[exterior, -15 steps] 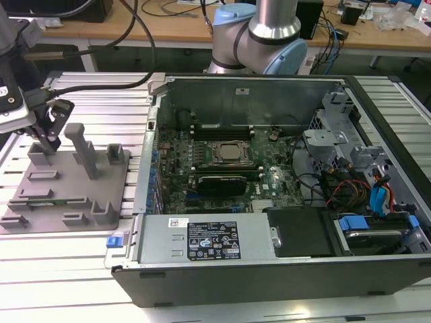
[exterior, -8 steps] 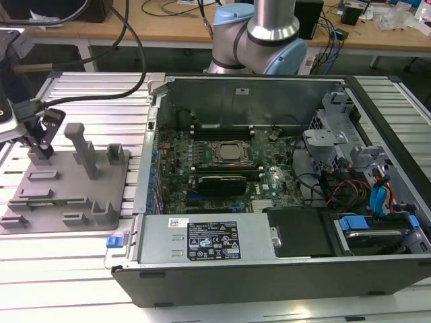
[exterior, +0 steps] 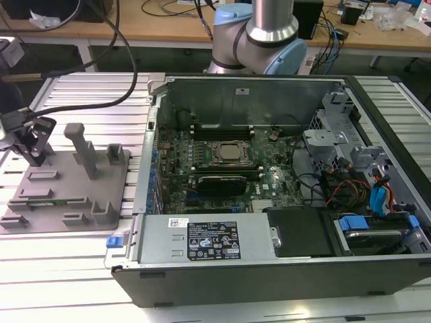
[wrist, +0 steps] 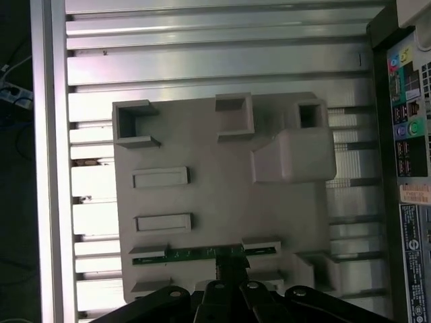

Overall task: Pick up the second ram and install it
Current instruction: 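Reach for the second ram, then pick up the second ram and move it above second insertion slot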

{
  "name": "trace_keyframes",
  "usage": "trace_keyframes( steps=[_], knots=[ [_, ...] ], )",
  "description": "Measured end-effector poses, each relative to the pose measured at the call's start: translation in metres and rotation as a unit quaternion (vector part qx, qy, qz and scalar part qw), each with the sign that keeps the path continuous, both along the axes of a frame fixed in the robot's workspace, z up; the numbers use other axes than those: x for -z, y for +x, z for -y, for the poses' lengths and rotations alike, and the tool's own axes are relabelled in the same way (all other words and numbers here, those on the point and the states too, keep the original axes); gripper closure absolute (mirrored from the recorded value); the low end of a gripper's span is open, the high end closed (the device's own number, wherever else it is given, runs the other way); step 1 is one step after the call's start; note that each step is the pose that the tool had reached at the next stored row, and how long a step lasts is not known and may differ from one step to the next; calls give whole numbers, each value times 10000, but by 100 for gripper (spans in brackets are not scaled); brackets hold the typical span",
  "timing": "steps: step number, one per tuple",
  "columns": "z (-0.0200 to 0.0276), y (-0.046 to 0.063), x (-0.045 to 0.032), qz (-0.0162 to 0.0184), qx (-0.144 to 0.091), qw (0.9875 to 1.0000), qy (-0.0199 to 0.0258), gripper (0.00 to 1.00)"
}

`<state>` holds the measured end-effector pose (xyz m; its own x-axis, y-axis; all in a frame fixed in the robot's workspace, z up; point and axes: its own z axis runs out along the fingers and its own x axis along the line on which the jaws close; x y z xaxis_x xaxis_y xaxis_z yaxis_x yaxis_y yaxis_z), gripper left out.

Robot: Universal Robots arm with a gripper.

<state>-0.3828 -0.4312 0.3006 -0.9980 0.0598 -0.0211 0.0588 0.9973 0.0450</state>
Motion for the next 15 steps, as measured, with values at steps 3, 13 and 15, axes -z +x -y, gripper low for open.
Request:
trace_keyframes(
  steps=[3,13,15],
  knots=[
    [1,-10,6,0,-2,10000,0,92],
    [1,-11,5,0,-4,10000,0,92],
    [1,-11,6,0,-4,10000,0,92]
  ],
)
